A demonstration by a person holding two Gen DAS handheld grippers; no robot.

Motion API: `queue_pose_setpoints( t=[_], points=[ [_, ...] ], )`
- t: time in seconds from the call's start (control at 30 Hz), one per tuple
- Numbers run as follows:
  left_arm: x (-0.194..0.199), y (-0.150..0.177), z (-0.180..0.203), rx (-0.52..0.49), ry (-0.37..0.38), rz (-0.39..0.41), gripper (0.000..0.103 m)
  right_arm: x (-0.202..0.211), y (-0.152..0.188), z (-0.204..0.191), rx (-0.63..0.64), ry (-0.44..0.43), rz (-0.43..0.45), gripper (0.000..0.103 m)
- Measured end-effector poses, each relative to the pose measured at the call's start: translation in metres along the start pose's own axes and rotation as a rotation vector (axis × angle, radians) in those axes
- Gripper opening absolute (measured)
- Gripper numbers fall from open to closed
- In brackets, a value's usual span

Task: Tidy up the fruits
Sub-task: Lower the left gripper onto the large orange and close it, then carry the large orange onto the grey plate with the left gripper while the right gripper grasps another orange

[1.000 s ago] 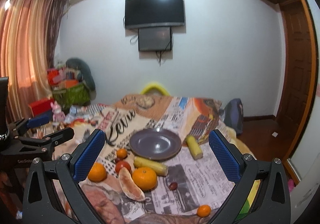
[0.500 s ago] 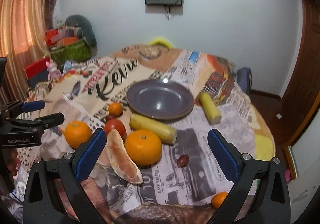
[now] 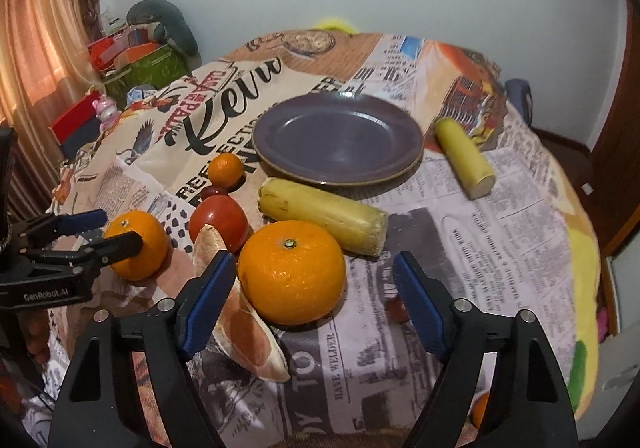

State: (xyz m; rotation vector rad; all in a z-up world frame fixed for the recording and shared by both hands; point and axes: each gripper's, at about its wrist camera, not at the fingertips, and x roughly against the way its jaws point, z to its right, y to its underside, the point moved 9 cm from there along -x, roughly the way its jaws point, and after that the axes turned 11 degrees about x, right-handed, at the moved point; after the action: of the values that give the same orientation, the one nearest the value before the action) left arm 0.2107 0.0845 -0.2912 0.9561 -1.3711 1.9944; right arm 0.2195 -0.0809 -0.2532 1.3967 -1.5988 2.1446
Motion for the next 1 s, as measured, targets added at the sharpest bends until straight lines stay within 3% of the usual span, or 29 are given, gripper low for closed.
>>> queue_pose_setpoints(
  t=[0.37, 0.63, 0.7, 0.77, 1.0],
  points=[
    [-0.024, 0.010, 0.008, -0.022, 0.021, -0.066, 0.066, -0.022, 0.003, -0.003, -0.056, -0.093, -0.043, 0.078],
    [-0.024, 0.010, 0.007, -0.016, 0.029, -0.069, 0.065, -0.028, 0.003, -0.010, -0.079, -0.155, -0.072, 0.077],
    [-0.023, 0.009, 0.007, -0.021, 0.025, -0.067, 0.065, -0.029, 0.002, -0.012, -0.076, -0.172, -0.073, 0.072],
    [-0.022, 0.008, 0.008, -0.020, 0.022, -0.067, 0.065, -0.029, 0.001, -0.012, -0.070, -0.165, -0.074, 0.065],
    [-0.008, -0.004, 0.007, -0.027, -0.001, -0.024, 0.065, -0.023, 0.000, -0.009, -0.066, -0.128, -0.070, 0.064]
  ],
)
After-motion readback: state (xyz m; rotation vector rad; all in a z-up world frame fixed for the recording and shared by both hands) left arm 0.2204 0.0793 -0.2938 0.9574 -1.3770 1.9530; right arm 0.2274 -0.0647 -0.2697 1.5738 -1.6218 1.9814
